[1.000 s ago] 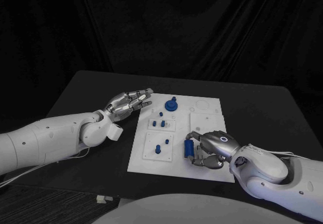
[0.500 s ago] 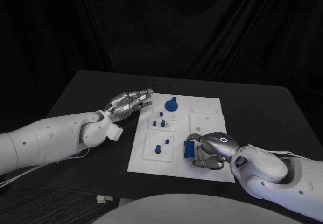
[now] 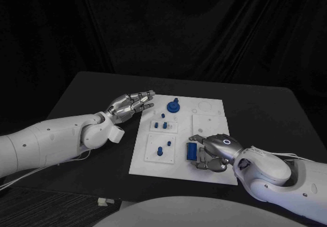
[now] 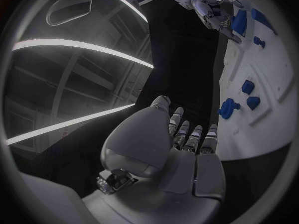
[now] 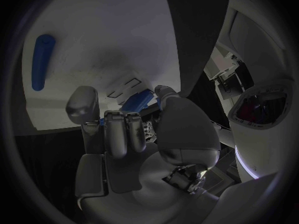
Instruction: Assemble the parts on the task board
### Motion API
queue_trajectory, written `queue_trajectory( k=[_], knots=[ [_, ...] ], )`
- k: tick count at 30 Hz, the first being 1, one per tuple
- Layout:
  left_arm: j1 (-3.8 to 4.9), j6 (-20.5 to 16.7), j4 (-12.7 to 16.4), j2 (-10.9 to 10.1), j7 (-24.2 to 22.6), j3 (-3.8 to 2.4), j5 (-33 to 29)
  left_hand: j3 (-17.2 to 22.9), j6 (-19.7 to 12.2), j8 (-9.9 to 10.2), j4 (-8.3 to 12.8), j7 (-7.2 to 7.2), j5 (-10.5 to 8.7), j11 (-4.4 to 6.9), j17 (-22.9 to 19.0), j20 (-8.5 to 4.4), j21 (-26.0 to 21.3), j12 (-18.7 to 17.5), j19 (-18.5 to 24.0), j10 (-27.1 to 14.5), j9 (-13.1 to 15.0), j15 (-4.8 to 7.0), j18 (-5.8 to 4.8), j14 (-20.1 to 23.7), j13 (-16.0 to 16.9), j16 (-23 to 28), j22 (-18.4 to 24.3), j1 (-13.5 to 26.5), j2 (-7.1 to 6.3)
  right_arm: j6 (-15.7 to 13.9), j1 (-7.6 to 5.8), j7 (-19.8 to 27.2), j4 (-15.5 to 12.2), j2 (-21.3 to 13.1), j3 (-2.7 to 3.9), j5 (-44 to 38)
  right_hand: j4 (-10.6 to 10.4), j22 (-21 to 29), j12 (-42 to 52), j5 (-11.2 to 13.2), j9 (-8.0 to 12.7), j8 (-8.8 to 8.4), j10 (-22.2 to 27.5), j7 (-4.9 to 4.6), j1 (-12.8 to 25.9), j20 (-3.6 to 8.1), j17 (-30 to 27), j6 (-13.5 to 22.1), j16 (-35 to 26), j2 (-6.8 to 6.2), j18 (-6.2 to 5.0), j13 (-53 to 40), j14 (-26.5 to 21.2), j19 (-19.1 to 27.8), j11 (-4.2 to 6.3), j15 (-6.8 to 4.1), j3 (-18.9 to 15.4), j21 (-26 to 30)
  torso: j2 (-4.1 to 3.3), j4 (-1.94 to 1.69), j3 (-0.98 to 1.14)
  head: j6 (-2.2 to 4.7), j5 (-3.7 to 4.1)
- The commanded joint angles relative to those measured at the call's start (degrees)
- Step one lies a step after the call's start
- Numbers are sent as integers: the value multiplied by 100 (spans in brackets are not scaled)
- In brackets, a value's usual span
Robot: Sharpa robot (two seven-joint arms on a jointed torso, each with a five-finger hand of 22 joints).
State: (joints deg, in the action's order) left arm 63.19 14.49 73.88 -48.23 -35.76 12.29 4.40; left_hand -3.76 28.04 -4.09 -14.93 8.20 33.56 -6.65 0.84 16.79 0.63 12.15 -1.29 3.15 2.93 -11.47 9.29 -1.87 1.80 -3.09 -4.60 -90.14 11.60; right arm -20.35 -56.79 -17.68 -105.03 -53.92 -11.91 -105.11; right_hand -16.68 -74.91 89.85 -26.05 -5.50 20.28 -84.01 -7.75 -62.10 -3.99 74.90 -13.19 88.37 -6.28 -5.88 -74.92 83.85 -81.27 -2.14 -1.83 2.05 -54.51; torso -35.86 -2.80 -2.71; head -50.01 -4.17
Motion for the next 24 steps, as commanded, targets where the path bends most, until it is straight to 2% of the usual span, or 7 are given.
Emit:
queue_trajectory(
  k=[1,7,11,12,14,18,24],
  knots=[
    [-9,75,5,12,-46,-5,-29,25,18,-25,-1,27,36,-46,9,3,32,14,-23,-12,8,-35,-24,-6,6,-25,-1,-42,29,-26,15,-110,-19,-15,0,-6,-16,-656,15,568,91,-132,-599,50,-190,24,1177,136,-48,-88,-49,-1508,527,48,69,-58,-210,98,3,3,0,1,-10],
    [-10,75,4,8,-39,-5,-29,25,18,-25,-1,27,36,-46,9,3,32,14,-23,-12,8,-35,-24,-6,6,-25,-1,-42,29,-197,16,-63,-38,-38,-1,-13,-41,-647,15,1020,122,-18,-599,111,-626,68,1143,141,-73,-472,-53,-1508,520,47,123,-107,-538,160,1,4,1,1,-13],
    [-11,75,3,8,-37,-5,-29,33,16,-25,-1,28,37,-47,10,3,32,18,-23,-11,8,-36,-25,-7,6,-27,2,-42,32,-350,17,-10,-39,-50,-1,-25,-35,-644,15,1106,22,486,-599,106,-805,79,1126,-195,-85,-356,-52,-1508,517,44,124,-112,-488,189,-1,0,-1,1,-10],
    [-11,76,3,8,-36,-5,-29,33,16,-25,-1,28,37,-47,10,3,32,18,-23,-11,8,-36,-25,-7,6,-27,2,-42,32,-396,17,13,-40,-52,-1,-26,-17,-648,15,915,-61,863,-599,105,-859,78,1125,-481,-87,-152,-50,-1508,517,37,122,-110,-370,189,-1,0,-1,1,-11],
    [-12,77,3,9,-34,-5,-29,33,16,-25,-1,28,37,-47,10,3,32,18,-23,-11,8,-36,-25,-7,6,-27,2,-42,32,-470,17,52,-40,-54,-1,-28,1,-651,15,689,-91,1005,-599,115,-902,81,1132,-585,-83,-41,-49,-1508,520,30,128,-115,-311,190,-1,0,-1,1,-8],
    [-13,78,-2,13,-31,-5,-29,33,16,-25,-1,28,37,-47,10,3,32,18,-23,-11,8,-36,-25,-7,6,-27,2,-42,32,-583,18,114,-36,-57,-1,-29,65,-661,15,-371,-284,1530,-599,150,-1040,105,1147,-972,-74,141,-46,-1508,525,10,162,-141,-234,182,-4,0,-1,1,2],
    [-15,84,-6,19,-27,-5,-29,46,14,-25,0,30,41,-50,10,3,32,13,-24,-13,7,-36,-26,-6,5,-27,2,-45,37,-620,20,135,-30,-51,-1,-30,51,-666,15,-544,-535,2070,-599,170,-1010,121,1150,-996,-74,152,-44,-1508,527,-5,178,-158,-293,193,-1,2,0,1,-5]
  ],
)
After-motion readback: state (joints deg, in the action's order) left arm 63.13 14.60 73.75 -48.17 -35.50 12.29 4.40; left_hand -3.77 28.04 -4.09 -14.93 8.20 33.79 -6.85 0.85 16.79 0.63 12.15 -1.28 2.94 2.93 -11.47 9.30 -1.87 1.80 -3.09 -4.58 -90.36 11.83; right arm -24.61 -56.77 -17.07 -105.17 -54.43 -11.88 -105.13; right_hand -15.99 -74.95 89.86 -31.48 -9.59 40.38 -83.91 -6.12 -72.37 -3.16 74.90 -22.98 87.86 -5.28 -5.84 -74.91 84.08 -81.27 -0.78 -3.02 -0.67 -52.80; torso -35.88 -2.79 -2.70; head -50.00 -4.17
